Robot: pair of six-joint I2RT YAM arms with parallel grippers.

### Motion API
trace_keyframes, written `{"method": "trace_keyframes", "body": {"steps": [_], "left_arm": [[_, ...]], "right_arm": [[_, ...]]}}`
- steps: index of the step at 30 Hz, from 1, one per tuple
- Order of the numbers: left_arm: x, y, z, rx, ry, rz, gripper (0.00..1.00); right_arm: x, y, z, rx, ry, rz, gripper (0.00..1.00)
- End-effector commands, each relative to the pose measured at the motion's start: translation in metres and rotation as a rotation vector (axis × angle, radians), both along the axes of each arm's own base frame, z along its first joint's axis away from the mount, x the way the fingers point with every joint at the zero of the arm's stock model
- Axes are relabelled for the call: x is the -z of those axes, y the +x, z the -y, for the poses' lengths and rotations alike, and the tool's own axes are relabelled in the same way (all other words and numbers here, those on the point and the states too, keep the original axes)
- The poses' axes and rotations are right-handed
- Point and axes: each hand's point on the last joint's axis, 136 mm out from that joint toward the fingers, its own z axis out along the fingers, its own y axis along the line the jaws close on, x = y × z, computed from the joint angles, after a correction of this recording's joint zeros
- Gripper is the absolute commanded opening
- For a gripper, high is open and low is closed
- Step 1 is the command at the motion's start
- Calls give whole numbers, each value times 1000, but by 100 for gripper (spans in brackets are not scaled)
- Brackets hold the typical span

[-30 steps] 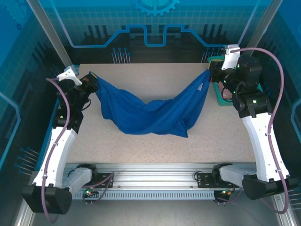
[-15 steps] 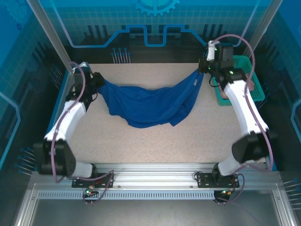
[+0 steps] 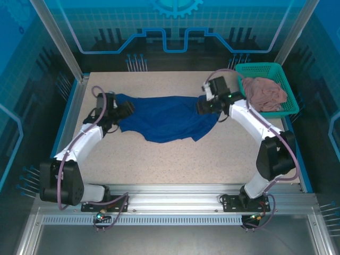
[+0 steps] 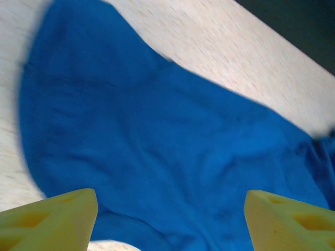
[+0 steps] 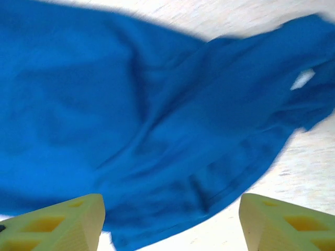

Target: Fold the inside-out t-shirt

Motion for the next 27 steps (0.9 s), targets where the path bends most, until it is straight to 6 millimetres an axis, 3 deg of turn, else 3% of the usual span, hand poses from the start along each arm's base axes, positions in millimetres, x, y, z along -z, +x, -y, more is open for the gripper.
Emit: {"method": "trace_keyframes", "body": {"steps": [1,5,9,13,17,19,21,23,25,27], "left_arm": [[40,-17,-22,-74,-16,-96,75],[61,-10,-59,-219,-138,-92,74],[77,4,-60,-211,-150,-138,74],[89,19,-56,-184,-161,-164,74],[101,32,-53,-157,-169,-189,70],[106,38,-53,-152,-174,-194,66],[115,44,-52,-142,-175,-212,58],[122,49,-51,-129,-175,-233,46],[123,51,-52,-124,-168,-232,31],[110,54,-52,-115,-170,-190,14]], "right_arm": [[13,-42,-91,-273,107,-3,68],[35,-66,-181,-478,169,5,64],[68,-82,-229,-587,79,18,64],[108,-84,-230,-590,-59,-14,64],[130,-77,-221,-574,-131,-12,60],[138,-71,-219,-563,-169,-3,54],[142,-64,-218,-554,-206,14,39],[134,-55,-215,-541,-229,40,19],[114,-50,-210,-528,-212,74,4],[79,-48,-203,-511,-175,129,0]]}}
